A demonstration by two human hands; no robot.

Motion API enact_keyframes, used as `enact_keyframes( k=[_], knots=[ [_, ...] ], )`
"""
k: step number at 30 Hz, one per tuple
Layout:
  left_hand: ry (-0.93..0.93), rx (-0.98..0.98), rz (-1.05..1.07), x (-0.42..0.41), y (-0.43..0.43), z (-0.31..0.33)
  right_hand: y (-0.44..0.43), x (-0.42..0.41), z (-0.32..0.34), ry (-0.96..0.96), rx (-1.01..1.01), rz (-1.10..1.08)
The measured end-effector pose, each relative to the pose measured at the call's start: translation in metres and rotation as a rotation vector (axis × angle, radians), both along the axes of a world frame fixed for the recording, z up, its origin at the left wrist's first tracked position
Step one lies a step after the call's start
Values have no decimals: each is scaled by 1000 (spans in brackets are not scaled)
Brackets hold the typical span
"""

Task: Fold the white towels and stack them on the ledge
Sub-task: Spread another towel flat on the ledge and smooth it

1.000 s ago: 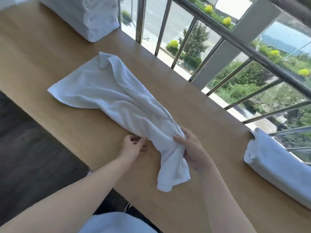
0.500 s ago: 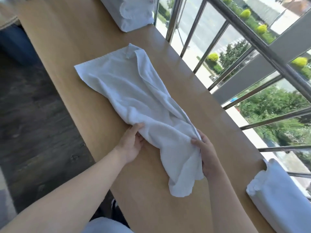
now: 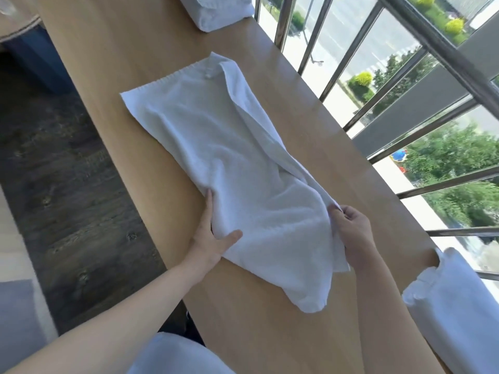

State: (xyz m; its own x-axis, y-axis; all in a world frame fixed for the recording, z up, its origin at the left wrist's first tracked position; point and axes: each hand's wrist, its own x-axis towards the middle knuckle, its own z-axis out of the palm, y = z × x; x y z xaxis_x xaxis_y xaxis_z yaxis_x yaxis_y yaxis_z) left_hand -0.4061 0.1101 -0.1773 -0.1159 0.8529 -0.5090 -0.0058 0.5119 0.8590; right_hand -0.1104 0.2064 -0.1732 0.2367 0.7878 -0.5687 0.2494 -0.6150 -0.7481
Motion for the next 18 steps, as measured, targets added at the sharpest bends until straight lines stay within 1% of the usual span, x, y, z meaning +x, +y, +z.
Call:
enact_keyframes(
  k=[4, 7, 9, 13, 14, 16, 18],
  knots=[
    [190, 36, 2, 8, -19, -2, -3, 5, -3, -230, 44, 71],
    [284, 30, 67, 11, -27, -2, -6, 8, -2, -365, 51, 118],
    [259, 37, 55, 14, -35, -4, -7, 9, -1, -393, 60, 107],
    [164, -21, -233, 26, -52, -6, -8, 14, 3, -375, 25, 155],
    [155, -29, -256, 29, -54, -6, -9, 17, 3, -383, 1, 182],
    [151, -20, -216, 30, -59, -5, -12, 25, 3, -465, 3, 246],
    [165, -11, -166, 28, -63, -3, -15, 33, 3, -621, 59, 222]
  ],
)
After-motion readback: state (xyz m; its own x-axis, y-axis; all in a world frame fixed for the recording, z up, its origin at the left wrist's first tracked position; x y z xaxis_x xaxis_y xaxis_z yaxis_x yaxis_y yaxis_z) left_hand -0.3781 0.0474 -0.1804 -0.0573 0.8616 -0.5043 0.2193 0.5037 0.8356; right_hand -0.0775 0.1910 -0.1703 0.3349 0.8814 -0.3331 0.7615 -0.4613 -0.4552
